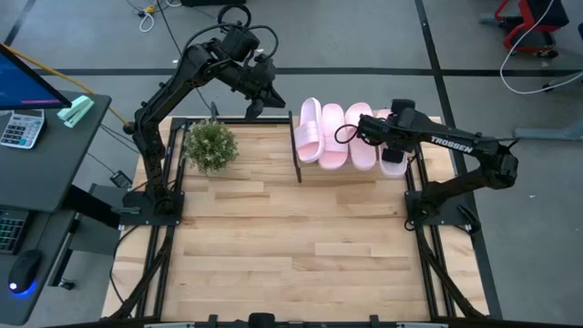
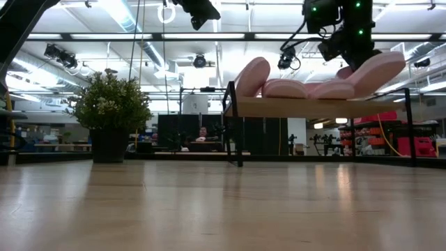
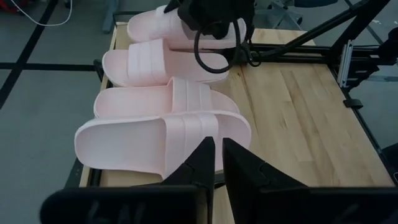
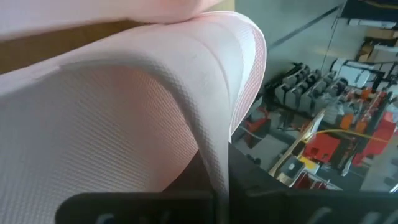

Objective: Pick and place slides into the shelf
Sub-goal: Adjust the slides on the shelf

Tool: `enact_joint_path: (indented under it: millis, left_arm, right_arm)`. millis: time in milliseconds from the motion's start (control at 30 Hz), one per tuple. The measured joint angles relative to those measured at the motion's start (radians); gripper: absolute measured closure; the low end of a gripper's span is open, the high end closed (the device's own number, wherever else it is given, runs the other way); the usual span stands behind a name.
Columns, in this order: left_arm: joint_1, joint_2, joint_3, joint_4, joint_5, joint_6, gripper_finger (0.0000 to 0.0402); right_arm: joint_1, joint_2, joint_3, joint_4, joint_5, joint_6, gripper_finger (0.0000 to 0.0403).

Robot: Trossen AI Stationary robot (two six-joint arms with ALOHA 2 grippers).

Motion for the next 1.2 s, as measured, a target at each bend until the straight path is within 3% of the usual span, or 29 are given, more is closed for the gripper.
enact_joint_path:
  millis: [433,833,1200]
  left_arm:
    - [0.0,0.0,0.0,0.0,0.0,-0.006,0.0374]
    - [0.0,0.0,0.0,0.0,0.0,-0.004,0.0364]
    - [0.0,0.0,0.0,0.0,0.0,-0.003,0.0376]
  right_arm:
    - [-0.121,-0.001,0.0,0.123,0.03,-0.137,0.0395]
    - [-0.133,-0.001,0.0,0.262,0.056,-0.351,0.0395]
    - [-0.206,-0.001,0.0,0.266,0.039,-0.394,0.0392]
